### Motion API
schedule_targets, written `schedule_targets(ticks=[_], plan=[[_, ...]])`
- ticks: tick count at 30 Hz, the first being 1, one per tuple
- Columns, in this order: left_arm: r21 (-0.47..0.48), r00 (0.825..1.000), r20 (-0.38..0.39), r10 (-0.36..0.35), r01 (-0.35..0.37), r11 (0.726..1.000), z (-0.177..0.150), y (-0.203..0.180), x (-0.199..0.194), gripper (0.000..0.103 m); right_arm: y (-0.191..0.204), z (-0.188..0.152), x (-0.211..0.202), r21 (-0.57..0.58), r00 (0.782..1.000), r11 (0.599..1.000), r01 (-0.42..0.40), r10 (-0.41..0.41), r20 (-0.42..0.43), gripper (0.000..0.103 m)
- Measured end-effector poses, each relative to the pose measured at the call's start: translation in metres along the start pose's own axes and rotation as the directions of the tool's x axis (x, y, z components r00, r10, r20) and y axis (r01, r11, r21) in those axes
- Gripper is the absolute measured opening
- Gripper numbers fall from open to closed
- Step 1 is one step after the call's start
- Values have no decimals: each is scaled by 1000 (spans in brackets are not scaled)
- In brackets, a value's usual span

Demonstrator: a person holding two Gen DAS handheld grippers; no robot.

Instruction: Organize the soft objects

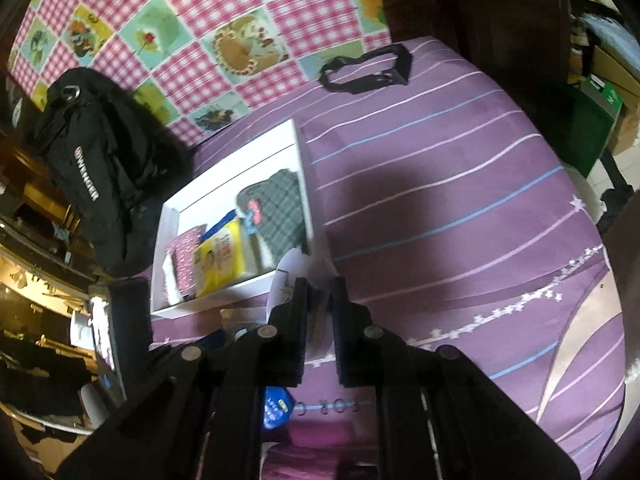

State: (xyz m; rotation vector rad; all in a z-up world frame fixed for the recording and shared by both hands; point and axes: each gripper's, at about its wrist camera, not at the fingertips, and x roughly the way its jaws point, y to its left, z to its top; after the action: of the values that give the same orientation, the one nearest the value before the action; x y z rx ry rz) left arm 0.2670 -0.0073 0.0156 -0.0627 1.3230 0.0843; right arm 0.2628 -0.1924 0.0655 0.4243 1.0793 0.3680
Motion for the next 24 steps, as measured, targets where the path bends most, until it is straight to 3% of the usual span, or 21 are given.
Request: schedule_targets(ticks=[8,14,18,24], plan=[[-29,993,88,-74,77,997,-2,16,-22,41,10,-3,-5,-18,1000,1000,-16,17,11,13],[-25,975,187,-121,127,992,-6,11,-58,41,9,-3,-7,-8,1000,1000,-17,18,17,13],[-38,968,209,-137,148,988,-9,9,-66,41,6,-2,-8,0,1000,1000,-14,14,20,13],[-20,949,225,-220,230,973,0,12,-87,41,6,-3,-4,6,999,999,-33,33,6,13]])
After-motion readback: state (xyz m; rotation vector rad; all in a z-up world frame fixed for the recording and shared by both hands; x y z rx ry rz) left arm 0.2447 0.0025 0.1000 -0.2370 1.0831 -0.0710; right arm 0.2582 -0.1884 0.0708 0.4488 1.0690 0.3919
